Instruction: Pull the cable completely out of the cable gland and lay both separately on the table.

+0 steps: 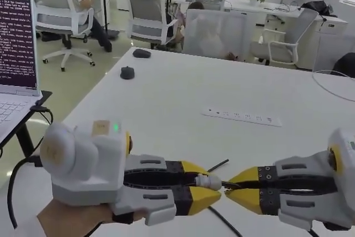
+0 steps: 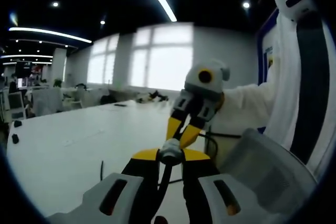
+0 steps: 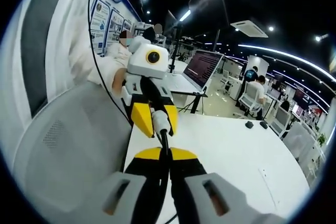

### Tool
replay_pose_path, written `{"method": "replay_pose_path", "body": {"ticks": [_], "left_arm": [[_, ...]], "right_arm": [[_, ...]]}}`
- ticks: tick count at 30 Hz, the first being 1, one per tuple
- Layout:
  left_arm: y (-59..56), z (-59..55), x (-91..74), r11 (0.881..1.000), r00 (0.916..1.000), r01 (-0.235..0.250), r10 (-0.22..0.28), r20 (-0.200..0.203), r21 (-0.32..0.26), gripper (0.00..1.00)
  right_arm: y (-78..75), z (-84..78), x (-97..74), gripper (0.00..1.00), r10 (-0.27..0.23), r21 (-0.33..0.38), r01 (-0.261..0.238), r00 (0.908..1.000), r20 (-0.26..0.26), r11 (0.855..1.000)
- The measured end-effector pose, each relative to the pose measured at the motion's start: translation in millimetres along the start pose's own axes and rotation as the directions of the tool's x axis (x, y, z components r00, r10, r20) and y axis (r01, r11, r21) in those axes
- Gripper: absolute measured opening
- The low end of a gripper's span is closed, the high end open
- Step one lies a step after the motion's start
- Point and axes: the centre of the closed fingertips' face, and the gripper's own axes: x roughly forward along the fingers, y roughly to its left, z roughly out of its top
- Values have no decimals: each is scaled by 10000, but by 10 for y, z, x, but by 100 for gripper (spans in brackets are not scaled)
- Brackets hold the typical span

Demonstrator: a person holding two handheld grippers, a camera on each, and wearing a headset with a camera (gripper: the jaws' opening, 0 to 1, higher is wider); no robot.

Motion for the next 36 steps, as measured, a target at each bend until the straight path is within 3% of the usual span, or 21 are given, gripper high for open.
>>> {"method": "replay_pose_path", "body": {"ticks": [9, 12, 15, 20, 28, 36], "left_arm": [[21, -16, 1, 9999, 9999, -107, 108, -108, 54, 16], [33, -6, -8, 9999, 9998, -164, 164, -56, 48, 16], [59, 22, -29, 9997, 9996, -242, 242, 109, -76, 16], [89, 41, -45, 9992, 9991, -359, 363, 233, -189, 16], [148, 102, -84, 9977, 9967, -575, 594, 558, -358, 16], [150, 128, -83, 9972, 9956, -634, 659, 669, -387, 16]], "right_arm": [[-51, -186, -71, 3, -187, -87, 183, 9985, -508, 9998], [-102, -344, -134, 3, -344, -190, 326, 9936, -1073, 9993], [-142, -438, -177, 3, -453, -60, 449, 9908, -1271, 9990], [-220, -661, -246, 3, -713, 158, 754, 9809, -1811, 9970], [-292, -1100, -334, 3, -1001, 624, 1226, 9534, -2845, 9905], [-314, -1186, -365, 3, -1040, 784, 1329, 9490, -2976, 9880]]}}
